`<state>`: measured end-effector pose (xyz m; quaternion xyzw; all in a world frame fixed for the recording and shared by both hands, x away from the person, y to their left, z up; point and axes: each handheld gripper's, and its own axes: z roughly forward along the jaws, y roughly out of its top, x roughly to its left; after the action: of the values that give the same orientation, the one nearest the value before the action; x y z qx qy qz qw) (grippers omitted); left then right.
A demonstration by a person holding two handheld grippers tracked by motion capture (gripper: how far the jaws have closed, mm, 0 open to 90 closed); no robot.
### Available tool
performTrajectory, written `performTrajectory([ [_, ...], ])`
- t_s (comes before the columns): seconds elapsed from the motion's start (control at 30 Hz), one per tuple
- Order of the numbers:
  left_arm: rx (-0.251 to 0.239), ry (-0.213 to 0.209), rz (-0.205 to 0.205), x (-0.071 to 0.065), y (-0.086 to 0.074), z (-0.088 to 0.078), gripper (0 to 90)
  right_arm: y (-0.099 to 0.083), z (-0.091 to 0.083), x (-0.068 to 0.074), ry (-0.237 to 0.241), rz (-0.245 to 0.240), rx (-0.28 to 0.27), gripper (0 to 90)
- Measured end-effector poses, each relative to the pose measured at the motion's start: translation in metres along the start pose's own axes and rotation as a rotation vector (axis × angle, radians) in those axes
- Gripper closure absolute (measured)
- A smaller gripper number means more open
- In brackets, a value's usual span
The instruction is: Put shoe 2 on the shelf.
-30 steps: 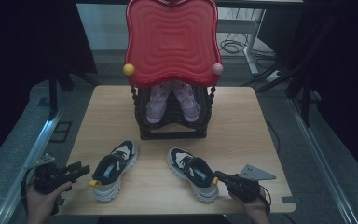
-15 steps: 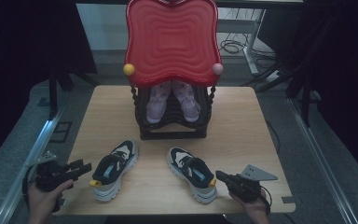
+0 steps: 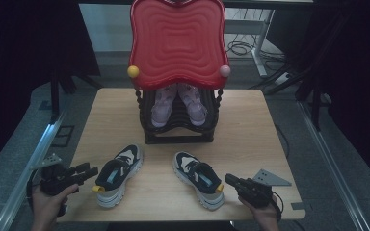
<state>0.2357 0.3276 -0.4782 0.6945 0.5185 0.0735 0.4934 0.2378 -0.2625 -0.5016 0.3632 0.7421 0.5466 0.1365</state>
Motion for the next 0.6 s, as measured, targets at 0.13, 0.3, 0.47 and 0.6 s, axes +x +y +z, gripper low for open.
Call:
performTrajectory([
  [0.13, -0.015, 0.0, 0.007, -0.0031, -0.0013, -0.0007, 45.6, 0.0021, 0.0007, -0.0028, 0.005, 0.019, -0.015, 82.8],
  [0.3, -0.025, 0.005, 0.007, -0.004, -0.0032, -0.0022, 45.6, 0.0026, 0.0025, -0.0068, 0.012, 0.038, -0.028, 78.0],
  [0.47, -0.044, 0.011, 0.019, -0.0072, -0.0039, -0.0024, 46.4, 0.0029, 0.0035, -0.0083, 0.026, 0.057, -0.031, 72.8],
  [0.6, -0.059, 0.011, 0.027, -0.0086, -0.0043, -0.0015, 47.3, 0.0031, 0.004, -0.0078, 0.031, 0.056, -0.029, 69.5],
])
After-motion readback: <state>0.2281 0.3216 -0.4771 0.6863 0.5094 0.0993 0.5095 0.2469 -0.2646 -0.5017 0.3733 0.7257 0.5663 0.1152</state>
